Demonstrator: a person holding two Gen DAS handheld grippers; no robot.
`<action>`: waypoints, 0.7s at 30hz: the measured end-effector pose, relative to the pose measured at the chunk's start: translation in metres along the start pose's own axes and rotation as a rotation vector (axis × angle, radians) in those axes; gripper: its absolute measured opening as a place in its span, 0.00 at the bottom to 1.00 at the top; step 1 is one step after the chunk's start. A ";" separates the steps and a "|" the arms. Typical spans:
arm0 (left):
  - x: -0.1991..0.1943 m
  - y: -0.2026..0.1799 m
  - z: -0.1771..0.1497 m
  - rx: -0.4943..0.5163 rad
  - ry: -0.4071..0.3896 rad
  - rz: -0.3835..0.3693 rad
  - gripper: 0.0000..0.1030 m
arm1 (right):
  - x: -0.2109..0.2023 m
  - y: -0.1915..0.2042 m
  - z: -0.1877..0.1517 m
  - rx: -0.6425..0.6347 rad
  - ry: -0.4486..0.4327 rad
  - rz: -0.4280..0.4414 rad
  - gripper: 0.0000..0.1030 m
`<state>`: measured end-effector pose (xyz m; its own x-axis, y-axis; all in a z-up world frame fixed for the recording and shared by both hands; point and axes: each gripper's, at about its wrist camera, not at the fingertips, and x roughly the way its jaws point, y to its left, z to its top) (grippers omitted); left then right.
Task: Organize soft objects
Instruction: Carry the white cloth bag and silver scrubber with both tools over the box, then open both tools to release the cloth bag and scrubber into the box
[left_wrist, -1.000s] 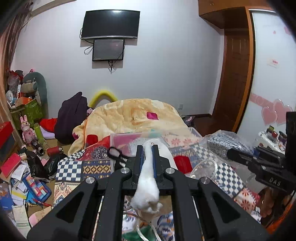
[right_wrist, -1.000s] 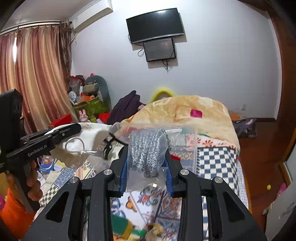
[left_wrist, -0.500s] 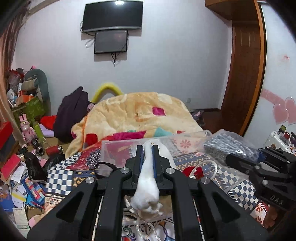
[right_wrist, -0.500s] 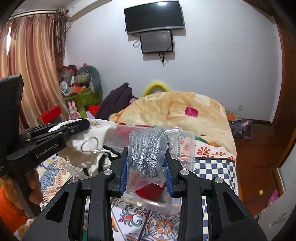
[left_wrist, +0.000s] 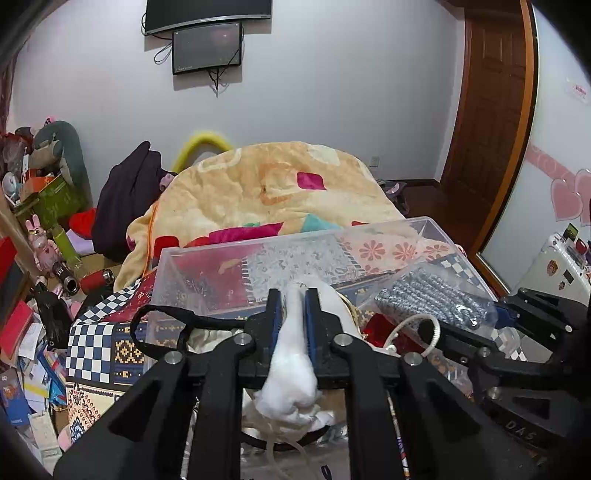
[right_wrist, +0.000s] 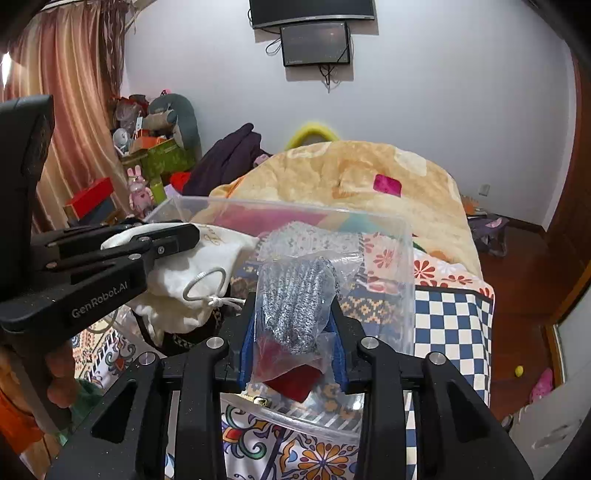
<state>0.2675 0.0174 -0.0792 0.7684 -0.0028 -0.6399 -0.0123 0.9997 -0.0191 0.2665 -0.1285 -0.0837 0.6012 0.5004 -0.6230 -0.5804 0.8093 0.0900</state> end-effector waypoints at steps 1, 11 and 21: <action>0.000 -0.001 -0.001 0.007 0.000 0.003 0.19 | 0.000 0.000 -0.001 0.001 0.001 -0.001 0.32; -0.034 -0.014 -0.010 0.070 -0.069 0.018 0.47 | -0.017 0.002 -0.002 -0.009 -0.017 -0.009 0.42; -0.098 -0.002 -0.019 0.037 -0.173 -0.003 0.71 | -0.079 0.015 -0.006 -0.018 -0.144 0.008 0.58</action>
<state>0.1805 0.0153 -0.0312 0.8669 -0.0047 -0.4984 0.0108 0.9999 0.0093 0.2074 -0.1579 -0.0375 0.6685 0.5469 -0.5040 -0.5943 0.8003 0.0801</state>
